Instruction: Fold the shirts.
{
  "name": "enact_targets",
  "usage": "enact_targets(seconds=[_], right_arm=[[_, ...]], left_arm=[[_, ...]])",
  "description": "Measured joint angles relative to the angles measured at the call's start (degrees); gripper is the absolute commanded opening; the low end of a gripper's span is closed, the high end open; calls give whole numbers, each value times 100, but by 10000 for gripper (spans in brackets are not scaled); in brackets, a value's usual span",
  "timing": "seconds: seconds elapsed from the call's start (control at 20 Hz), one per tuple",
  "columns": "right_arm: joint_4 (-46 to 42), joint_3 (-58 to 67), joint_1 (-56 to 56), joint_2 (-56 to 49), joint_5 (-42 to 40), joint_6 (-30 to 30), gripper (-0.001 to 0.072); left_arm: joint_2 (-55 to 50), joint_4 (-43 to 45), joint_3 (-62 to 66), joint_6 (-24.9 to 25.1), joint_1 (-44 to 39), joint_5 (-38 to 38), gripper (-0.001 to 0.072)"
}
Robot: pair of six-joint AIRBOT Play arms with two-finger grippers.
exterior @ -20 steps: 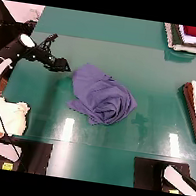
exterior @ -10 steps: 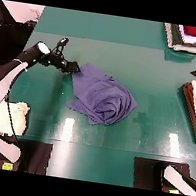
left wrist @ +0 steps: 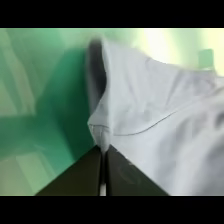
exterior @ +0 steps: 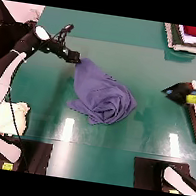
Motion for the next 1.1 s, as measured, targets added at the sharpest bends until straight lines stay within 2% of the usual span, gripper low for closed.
enact_targets(seconds=[0.2,0.25,0.4,0.45,0.5,0.55,0.8,1.1], right_arm=[[15,-584,960,-656,-911,0,465],[20,-595,1167,-866,-1091,0,430],[22,-413,1663,-1488,-1456,0,416],[81,-319,1766,-1641,-1462,0,256],[85,-225,1862,-1797,-1478,-4,62],[33,-146,1910,-1912,-1480,-11,17],[-262,389,1991,-1908,-1443,-155,15],[-664,2072,1429,-841,-1113,-142,16]], left_arm=[[-2,17,306,0,-4,-273,27],[0,20,339,2,-4,-326,27],[-2,42,393,2,-4,-470,27],[0,57,400,2,-4,-498,27],[11,74,407,2,-4,-533,26],[31,76,415,4,-4,-540,26],[234,170,732,2,-4,-686,26],[1364,216,1687,31,-4,-614,26]])
